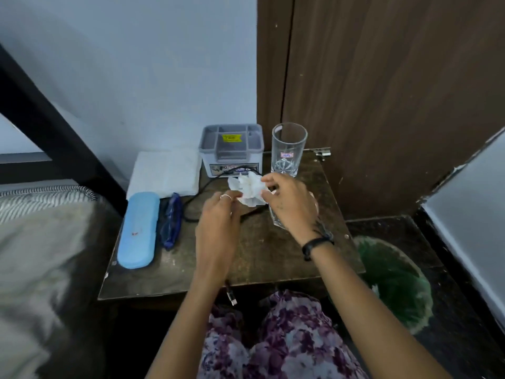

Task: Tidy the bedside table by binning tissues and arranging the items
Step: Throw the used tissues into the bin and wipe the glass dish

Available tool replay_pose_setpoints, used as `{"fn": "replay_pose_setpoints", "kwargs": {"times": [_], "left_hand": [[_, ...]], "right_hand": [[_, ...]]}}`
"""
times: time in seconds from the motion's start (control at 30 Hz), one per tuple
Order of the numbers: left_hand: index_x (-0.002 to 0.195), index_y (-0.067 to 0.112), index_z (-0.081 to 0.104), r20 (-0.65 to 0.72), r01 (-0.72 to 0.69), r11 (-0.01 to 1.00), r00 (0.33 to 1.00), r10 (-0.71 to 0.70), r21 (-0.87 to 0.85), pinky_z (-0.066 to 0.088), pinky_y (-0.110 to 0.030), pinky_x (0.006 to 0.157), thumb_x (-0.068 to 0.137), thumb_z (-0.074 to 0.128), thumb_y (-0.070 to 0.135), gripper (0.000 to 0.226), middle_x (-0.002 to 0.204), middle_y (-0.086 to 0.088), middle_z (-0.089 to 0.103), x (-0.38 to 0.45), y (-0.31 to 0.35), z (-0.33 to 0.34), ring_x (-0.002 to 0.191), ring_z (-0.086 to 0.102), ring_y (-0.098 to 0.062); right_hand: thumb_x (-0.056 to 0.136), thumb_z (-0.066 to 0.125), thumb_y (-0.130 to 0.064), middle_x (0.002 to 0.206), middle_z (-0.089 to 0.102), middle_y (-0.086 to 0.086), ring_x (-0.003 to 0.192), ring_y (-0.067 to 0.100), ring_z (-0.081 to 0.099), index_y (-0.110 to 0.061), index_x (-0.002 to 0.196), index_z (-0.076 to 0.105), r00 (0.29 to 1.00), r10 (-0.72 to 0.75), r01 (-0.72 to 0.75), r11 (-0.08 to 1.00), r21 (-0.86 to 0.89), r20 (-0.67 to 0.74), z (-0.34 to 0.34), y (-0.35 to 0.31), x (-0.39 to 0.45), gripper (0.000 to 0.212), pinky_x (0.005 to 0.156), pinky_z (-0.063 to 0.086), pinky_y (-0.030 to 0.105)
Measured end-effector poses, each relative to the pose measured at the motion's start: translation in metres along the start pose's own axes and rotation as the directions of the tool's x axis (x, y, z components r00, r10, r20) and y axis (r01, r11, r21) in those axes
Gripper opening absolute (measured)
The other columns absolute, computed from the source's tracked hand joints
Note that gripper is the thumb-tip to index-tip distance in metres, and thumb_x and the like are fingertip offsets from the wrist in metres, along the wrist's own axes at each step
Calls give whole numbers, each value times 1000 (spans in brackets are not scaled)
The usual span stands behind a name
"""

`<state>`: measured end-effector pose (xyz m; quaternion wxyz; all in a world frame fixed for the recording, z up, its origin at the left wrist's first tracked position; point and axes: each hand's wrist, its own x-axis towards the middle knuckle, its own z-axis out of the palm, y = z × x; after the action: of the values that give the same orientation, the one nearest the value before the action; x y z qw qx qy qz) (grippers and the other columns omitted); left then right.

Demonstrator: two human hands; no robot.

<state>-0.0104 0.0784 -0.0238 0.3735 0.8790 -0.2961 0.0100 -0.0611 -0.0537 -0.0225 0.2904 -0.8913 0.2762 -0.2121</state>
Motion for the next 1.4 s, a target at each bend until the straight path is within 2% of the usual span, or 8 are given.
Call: {"fn": "replay_pose_setpoints", "kwargs": {"times": [0.13,0.27,0.37,0.5,0.77,0.93,1.13,1.4], "left_hand": [[126,11,51,101,6,923,994,-49,384,45,-39,75,87,59,16,40,125,-12,51,24,-29,-3,115,44,-31],[112,7,55,175,72,950,976,-130,304,49,-42,71,85,63,15,30,116,-12,57,34,-42,3,104,56,-31],[79,5,48,105,73,975,990,-96,210,45,-39,57,84,61,8,14,96,-11,57,35,-42,6,79,59,-32],[102,8,61,37,81,995,996,-84,66,50,-41,65,82,63,13,20,106,-7,62,34,-34,-1,82,59,-26],[102,23,61,-135,93,990,985,-108,-110,36,-19,57,80,70,22,24,91,7,57,18,-9,-20,66,50,0],[96,28,63,-28,143,949,987,-158,-282,40,2,59,74,76,25,25,73,21,56,7,17,-15,65,55,14],[89,31,64,99,157,917,987,-129,-367,41,-3,51,71,78,28,23,69,19,58,-13,60,22,58,55,10],[98,31,61,298,12,948,951,88,-318,44,-14,65,76,73,26,25,92,9,65,-52,136,114,71,60,-5]], "right_hand": [[78,68,-27,117,59,5,106,26,57,-19,123,53,998,-34,46,969,-243,51,29,3,29,48,63,35,28],[82,65,-25,99,62,6,95,26,58,-15,109,60,995,-93,99,950,-296,35,43,10,35,29,60,33,26],[86,60,-20,88,68,4,80,24,61,-15,96,65,992,-102,89,982,-168,-71,42,12,32,12,53,29,25],[85,64,-25,80,71,3,71,21,64,-14,88,68,986,78,-39,968,248,-146,28,4,23,12,55,47,34],[90,59,-15,67,62,0,47,4,54,-8,93,62,935,347,-149,563,813,-69,-9,-6,-4,8,44,47,18],[91,58,-15,58,65,-12,54,7,66,-12,90,57,931,356,-201,310,929,82,-29,3,-22,4,52,54,18],[77,67,-23,69,71,-6,64,5,67,-16,86,66,898,417,-193,82,978,142,-63,39,-51,11,58,54,17],[84,64,-10,76,74,-2,68,3,66,-15,79,75,756,654,-175,218,960,-11,-107,124,-108,13,63,54,14]]}}
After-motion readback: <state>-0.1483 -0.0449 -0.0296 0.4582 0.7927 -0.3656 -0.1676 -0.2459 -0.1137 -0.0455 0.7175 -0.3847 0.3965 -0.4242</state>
